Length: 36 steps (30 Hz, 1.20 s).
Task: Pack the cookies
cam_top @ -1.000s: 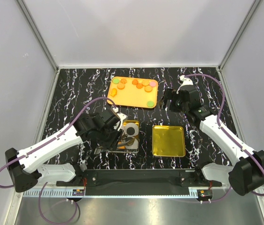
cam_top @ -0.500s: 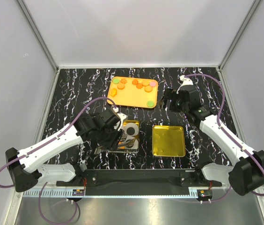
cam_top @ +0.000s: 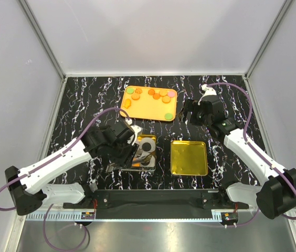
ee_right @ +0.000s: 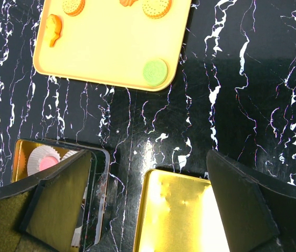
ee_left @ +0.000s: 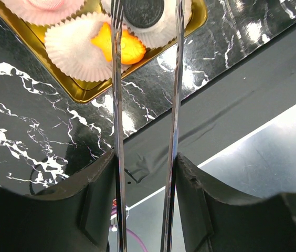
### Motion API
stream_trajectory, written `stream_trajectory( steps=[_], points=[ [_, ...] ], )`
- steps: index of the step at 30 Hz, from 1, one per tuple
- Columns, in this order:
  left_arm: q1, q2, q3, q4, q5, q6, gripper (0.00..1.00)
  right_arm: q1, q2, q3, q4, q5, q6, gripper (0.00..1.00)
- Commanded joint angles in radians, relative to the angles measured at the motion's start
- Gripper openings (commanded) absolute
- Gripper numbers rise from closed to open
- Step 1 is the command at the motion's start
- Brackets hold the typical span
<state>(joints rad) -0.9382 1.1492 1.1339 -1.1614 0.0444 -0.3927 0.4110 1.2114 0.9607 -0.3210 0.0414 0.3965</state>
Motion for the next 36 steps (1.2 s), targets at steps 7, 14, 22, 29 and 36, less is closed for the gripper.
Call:
stream_trajectory(
  steps=[7,14,22,29,36],
  points=[
    [0.100,0.009,0.231,0.005,-0.189,-0.011,0.49,-0.006,-0.015,0.033,0.014,-0.006,-0.010,1.00],
    [0.479,0.114,0.316,0.222,-0.247,0.029,0.49,-0.005,-0.027,0.032,0.020,-0.038,-0.001,1.00],
    [0.782,0.404,0.372,0.454,-0.242,-0.003,0.51,-0.005,-0.044,0.026,0.030,-0.074,0.007,1.00],
    [0.852,0.696,0.530,0.456,-0.301,0.041,0.51,-0.006,-0.053,0.023,0.030,-0.072,0.005,1.00],
    [0.912,0.849,0.541,0.480,-0.288,0.048,0.51,-0.005,-0.043,0.023,0.033,-0.078,0.010,1.00]
  ],
)
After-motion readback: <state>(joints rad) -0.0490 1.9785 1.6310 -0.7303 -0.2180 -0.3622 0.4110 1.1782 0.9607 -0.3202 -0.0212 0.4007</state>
